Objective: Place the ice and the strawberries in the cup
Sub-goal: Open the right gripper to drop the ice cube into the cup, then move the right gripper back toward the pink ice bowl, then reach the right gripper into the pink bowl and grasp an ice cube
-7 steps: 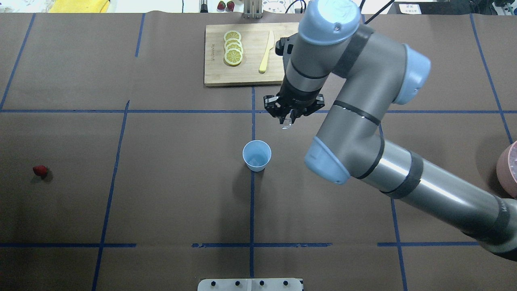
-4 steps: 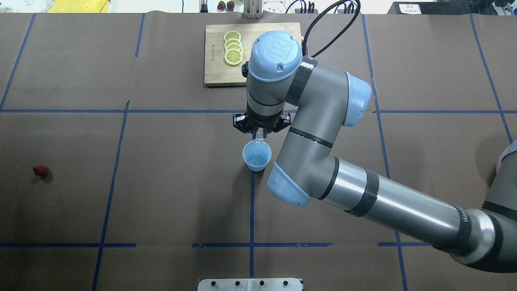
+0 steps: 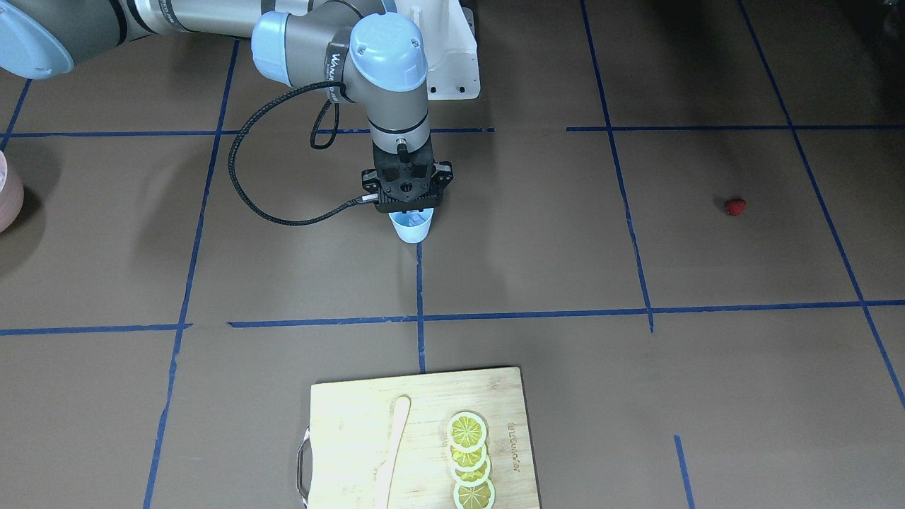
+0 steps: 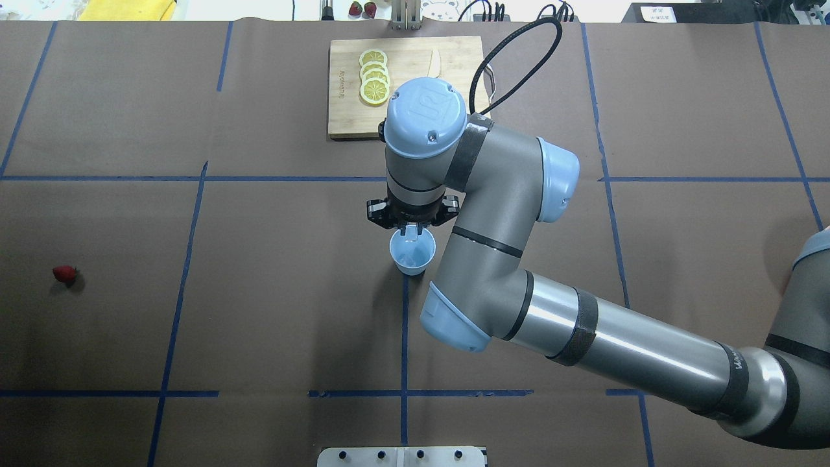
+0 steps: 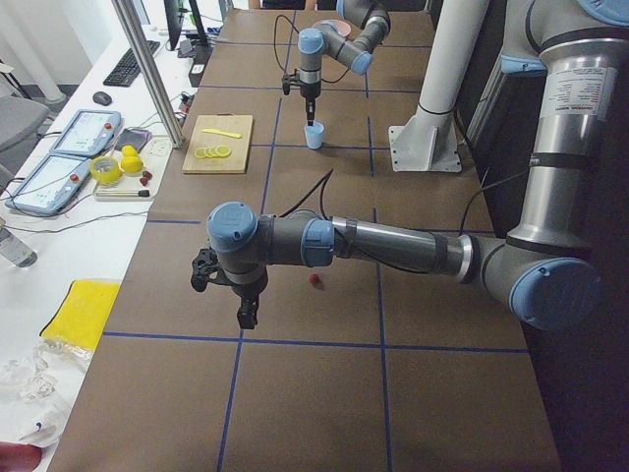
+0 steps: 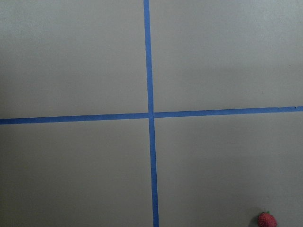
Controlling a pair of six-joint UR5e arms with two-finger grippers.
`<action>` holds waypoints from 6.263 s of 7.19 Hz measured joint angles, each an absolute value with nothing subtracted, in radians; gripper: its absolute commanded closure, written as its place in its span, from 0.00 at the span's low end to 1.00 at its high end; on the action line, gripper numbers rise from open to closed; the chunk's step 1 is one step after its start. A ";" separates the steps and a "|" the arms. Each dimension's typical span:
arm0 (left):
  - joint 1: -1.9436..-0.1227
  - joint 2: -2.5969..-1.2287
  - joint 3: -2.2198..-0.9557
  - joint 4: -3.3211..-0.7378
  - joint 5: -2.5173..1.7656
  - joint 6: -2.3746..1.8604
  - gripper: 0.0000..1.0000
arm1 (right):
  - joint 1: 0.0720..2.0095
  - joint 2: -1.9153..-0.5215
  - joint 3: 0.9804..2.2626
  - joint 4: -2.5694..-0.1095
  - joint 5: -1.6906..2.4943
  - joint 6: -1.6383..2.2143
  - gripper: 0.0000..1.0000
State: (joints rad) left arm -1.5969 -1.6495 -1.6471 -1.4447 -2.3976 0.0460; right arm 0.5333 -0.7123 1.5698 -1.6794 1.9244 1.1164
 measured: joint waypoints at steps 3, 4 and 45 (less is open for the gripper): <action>-1.597 -1.653 -1.646 -1.444 -2.397 0.046 0.00 | 0.532 -0.712 1.573 -1.677 1.922 1.117 0.30; -1.597 -1.654 -1.644 -1.444 -2.397 0.046 0.00 | 0.532 -0.712 1.575 -1.676 1.921 1.117 0.29; -1.598 -1.634 -1.703 -1.442 -2.398 0.043 0.00 | 1.248 -1.829 1.745 -1.264 2.263 -0.071 0.18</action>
State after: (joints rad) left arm -1.5981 -1.6337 -1.7027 -1.4419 -2.3976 0.0433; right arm 1.2483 -1.8289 1.7446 -1.2640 2.2634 -0.0711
